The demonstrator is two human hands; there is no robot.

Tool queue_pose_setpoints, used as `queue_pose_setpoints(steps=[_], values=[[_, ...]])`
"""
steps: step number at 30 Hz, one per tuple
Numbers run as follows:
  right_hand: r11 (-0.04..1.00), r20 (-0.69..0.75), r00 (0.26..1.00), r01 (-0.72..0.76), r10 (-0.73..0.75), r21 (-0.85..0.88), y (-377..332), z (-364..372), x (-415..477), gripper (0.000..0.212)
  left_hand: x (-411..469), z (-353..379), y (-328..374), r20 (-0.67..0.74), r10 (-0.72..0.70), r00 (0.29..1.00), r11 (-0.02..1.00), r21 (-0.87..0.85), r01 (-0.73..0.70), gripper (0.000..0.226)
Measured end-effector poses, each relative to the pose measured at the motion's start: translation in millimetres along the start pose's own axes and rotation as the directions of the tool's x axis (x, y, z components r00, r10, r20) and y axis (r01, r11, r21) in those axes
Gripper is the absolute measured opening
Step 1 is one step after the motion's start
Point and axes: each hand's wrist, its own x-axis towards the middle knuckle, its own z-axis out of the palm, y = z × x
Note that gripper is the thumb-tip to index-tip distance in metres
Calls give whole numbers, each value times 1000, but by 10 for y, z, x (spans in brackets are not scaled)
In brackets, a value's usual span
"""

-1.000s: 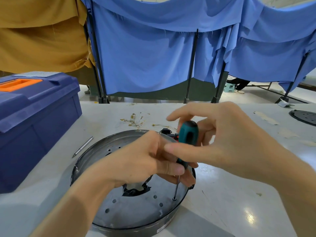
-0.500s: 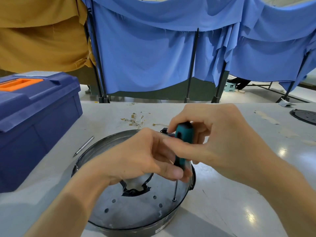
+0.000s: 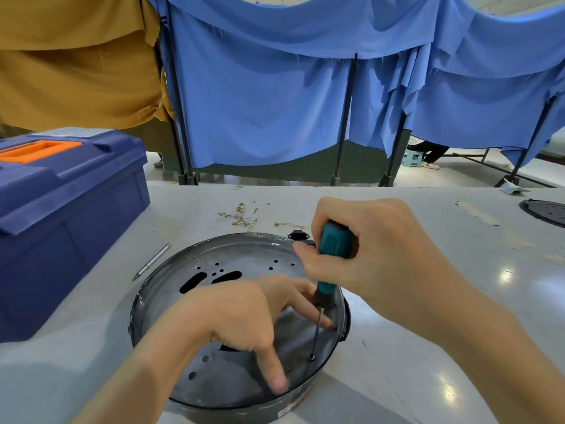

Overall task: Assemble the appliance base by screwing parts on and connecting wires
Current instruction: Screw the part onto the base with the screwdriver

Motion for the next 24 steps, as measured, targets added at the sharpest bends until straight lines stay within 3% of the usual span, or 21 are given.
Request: queue_pose_setpoints(steps=[5, 9, 14, 17, 19, 24], values=[[1000, 19, 999, -28, 28, 0, 39, 3, 25, 30, 279, 83, -166, 5, -87, 996, 996, 7, 87, 65], [999, 8, 999, -39, 39, -26, 106, -13, 28, 31, -48, 110, -139, -77, 87, 993, 994, -64, -92, 78], [996, 3, 996, -91, 91, -28, 210, -15, 61, 23, -219, 147, 4, -197, 98, 976, 993, -51, -110, 90], [970, 65, 989, -141, 131, 197, 218, 16, 85, 49, -250, 148, 65, -260, 86, 962, 990, -86, -112, 84], [950, 106, 987, -143, 117, 279, 220, 33, 90, 54, -252, 148, 110, -261, 77, 962, 989, -103, -107, 82], [968, 350, 929, -186, 119, 166, 343, -142, 69, 46, -251, 140, 85, -210, 34, 977, 978, -193, -75, 83]])
